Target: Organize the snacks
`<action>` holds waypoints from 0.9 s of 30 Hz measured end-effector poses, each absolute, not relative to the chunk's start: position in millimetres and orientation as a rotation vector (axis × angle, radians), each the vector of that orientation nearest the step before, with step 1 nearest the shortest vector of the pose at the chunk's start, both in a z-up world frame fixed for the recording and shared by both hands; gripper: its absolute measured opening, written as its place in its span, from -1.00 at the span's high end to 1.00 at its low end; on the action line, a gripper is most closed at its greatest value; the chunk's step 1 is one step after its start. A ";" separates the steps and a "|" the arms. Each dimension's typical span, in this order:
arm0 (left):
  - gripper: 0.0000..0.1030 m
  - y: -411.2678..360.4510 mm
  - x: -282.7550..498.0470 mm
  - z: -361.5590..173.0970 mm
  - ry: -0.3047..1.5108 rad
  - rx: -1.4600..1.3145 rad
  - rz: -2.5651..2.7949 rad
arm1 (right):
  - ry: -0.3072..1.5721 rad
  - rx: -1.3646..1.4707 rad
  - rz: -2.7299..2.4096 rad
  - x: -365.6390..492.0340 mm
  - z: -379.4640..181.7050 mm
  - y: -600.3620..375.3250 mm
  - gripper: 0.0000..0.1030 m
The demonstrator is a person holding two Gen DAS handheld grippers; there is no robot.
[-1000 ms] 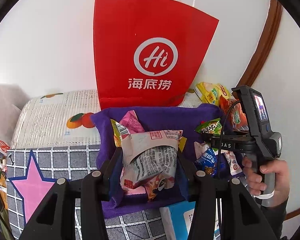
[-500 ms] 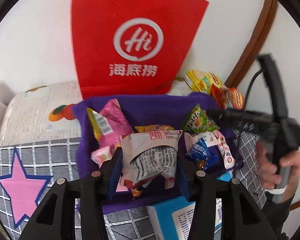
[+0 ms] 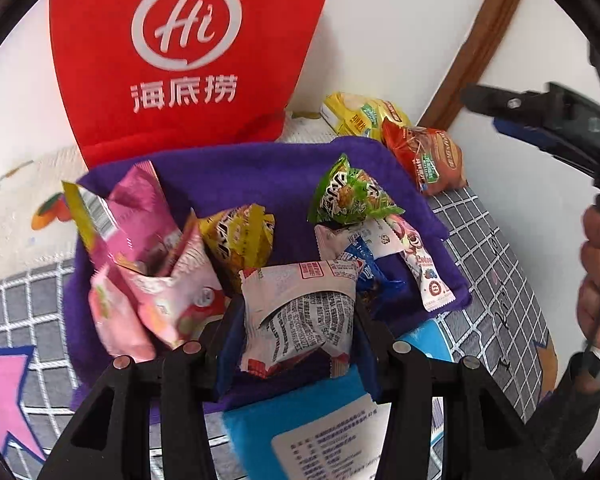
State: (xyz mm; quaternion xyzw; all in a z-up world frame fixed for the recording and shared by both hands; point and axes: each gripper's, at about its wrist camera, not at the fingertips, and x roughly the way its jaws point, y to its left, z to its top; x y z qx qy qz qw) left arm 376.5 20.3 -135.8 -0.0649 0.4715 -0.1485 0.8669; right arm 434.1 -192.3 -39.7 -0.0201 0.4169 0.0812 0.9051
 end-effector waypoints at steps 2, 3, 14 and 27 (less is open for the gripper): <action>0.07 18.0 378.9 -142.4 1.005 -0.147 -0.320 | 0.856 -0.036 0.169 433.2 -37.3 -194.2 -0.33; 0.07 16.8 380.0 -145.7 1.019 -0.154 -0.324 | 0.856 -0.033 0.171 433.4 -37.6 -194.5 -0.33; 0.05 13.1 383.8 -159.2 1.076 -0.189 -0.325 | 0.872 -0.022 0.210 432.5 -39.0 -190.3 -0.33; 0.04 14.5 387.9 -170.3 1.090 -0.261 -0.310 | 0.884 -0.036 0.226 432.6 -43.4 -182.1 -0.33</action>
